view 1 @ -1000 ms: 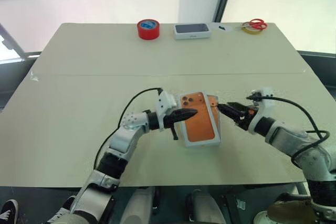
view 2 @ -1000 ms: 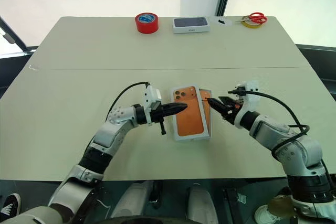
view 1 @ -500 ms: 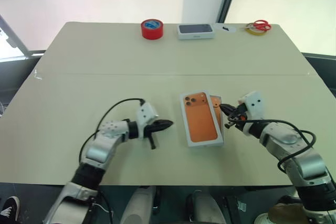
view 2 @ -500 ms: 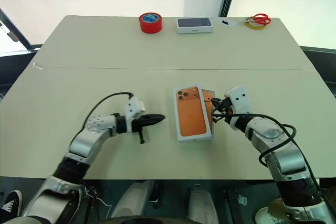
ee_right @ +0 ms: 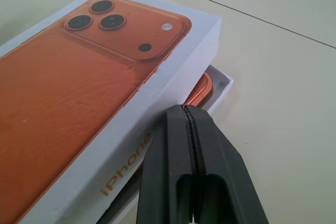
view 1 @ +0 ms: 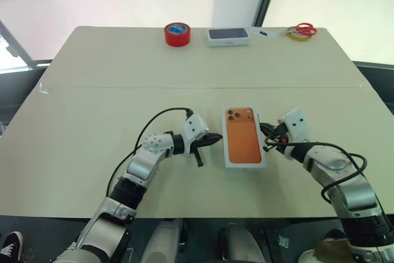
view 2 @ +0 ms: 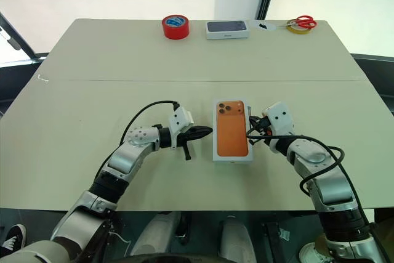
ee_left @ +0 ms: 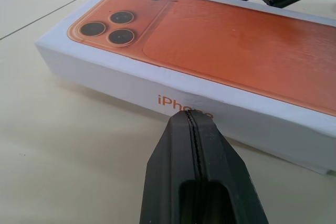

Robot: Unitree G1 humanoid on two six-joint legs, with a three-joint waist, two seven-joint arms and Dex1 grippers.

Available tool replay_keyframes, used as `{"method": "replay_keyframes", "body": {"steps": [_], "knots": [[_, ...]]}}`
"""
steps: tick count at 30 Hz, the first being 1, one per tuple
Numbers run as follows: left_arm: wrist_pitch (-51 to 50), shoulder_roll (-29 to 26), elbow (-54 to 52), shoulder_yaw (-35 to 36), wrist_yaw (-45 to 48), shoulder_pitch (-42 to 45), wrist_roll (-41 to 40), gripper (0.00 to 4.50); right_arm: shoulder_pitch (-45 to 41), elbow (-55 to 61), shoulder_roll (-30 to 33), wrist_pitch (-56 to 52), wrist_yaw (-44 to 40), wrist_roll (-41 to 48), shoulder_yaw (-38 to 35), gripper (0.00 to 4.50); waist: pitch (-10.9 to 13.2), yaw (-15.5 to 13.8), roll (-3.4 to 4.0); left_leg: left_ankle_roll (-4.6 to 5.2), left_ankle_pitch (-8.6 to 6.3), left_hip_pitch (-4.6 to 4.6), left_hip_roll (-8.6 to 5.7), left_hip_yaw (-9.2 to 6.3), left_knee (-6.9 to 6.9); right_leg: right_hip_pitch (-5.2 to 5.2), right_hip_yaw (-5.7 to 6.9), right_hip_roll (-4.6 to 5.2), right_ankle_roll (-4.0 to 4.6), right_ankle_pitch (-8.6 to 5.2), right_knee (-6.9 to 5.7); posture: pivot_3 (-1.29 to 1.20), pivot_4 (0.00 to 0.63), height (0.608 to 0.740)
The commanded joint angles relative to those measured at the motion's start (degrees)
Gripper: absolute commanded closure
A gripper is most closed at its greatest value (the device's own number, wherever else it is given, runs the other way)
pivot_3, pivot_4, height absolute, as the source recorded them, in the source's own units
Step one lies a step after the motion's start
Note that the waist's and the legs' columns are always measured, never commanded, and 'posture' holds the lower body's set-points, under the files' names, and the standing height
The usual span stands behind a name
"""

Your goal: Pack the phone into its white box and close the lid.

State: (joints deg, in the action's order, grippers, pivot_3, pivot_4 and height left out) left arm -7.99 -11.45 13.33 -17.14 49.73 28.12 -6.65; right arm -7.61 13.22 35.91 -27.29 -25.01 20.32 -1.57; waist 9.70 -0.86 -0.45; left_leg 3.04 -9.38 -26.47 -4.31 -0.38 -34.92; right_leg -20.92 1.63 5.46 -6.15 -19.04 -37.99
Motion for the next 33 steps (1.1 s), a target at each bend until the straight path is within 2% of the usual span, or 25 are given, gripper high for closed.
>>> {"method": "replay_keyframes", "body": {"steps": [1, 23, 33], "knots": [[0.5, 2.1, 0.2, 0.6, -1.2, 2.3, -0.5, 4.5, -0.1, 0.8, -0.9, 0.7, 0.1, -1.4, -1.1, 4.48, 0.0, 0.0, 0.0, 0.0, 0.0, 0.0, 0.0, 0.0, -0.01, 0.0, 0.0, 0.0, 0.0, 0.0, 0.0, 0.0, 0.15, 0.738], [3.5, 4.7, 5.7, 2.9, -5.4, 4.8, 0.4, 4.5, -2.5, -1.1, -4.4, -1.3, 1.0, -7.0, -0.9, 4.48, 0.0, 0.0, 0.0, -0.02, 0.01, 0.01, 0.0, 0.0, -0.07, 0.02, 0.01, -0.03, -0.01, 0.0, -0.06, 0.0, 0.15, 0.738], [3.5, 5.7, 8.1, 3.4, -7.2, 6.0, 0.9, 4.5, -0.9, 1.5, -3.4, -2.2, -0.2, -7.7, -1.5, 4.48, 0.0, 0.0, 0.0, -0.03, 0.01, 0.01, -0.01, 0.0, -0.08, 0.02, 0.01, -0.03, -0.01, 0.01, -0.07, 0.0, 0.15, 0.738]]}}
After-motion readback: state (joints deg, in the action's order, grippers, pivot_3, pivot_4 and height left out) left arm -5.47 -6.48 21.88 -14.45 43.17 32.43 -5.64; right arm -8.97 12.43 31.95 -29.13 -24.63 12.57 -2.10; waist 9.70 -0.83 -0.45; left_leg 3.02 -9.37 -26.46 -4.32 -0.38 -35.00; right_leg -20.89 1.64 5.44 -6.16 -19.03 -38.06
